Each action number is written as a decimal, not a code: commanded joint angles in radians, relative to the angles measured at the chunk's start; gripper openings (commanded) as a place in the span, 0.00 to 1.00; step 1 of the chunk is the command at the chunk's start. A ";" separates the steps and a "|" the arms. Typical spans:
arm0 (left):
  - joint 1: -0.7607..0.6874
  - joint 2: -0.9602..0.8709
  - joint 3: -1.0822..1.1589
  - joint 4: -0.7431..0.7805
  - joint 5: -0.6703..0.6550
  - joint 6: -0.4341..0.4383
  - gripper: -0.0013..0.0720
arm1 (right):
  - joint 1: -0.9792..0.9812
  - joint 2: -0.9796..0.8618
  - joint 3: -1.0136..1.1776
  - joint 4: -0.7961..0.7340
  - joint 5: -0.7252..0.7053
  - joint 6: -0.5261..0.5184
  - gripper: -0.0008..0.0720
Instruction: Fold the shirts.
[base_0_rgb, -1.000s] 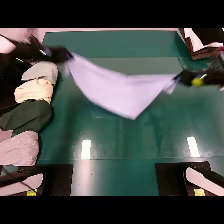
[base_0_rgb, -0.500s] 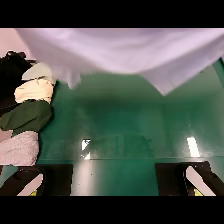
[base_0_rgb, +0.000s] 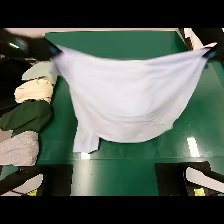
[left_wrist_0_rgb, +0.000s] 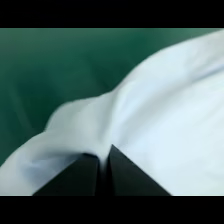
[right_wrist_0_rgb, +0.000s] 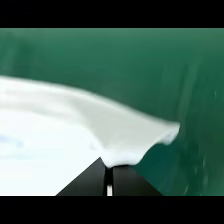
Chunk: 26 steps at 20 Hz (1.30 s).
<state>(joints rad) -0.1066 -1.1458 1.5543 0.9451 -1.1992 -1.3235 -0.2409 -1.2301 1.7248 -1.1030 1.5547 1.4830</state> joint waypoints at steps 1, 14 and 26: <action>-0.043 -0.198 -0.119 -0.004 0.044 0.031 0.05 | 0.059 -0.161 -0.099 -0.075 -0.071 0.029 0.04; 0.277 -0.128 -0.319 0.129 -0.062 -0.049 0.76 | -0.074 -0.056 -0.272 0.064 -0.060 -0.120 0.57; 0.087 -0.125 -0.772 0.058 0.290 0.023 0.76 | -0.085 0.109 -0.511 0.064 -0.119 -0.124 0.57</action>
<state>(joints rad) 0.0414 -1.2621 0.8135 1.0267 -0.9787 -1.3067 -0.3248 -1.1316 1.2301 -1.0393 1.4345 1.3609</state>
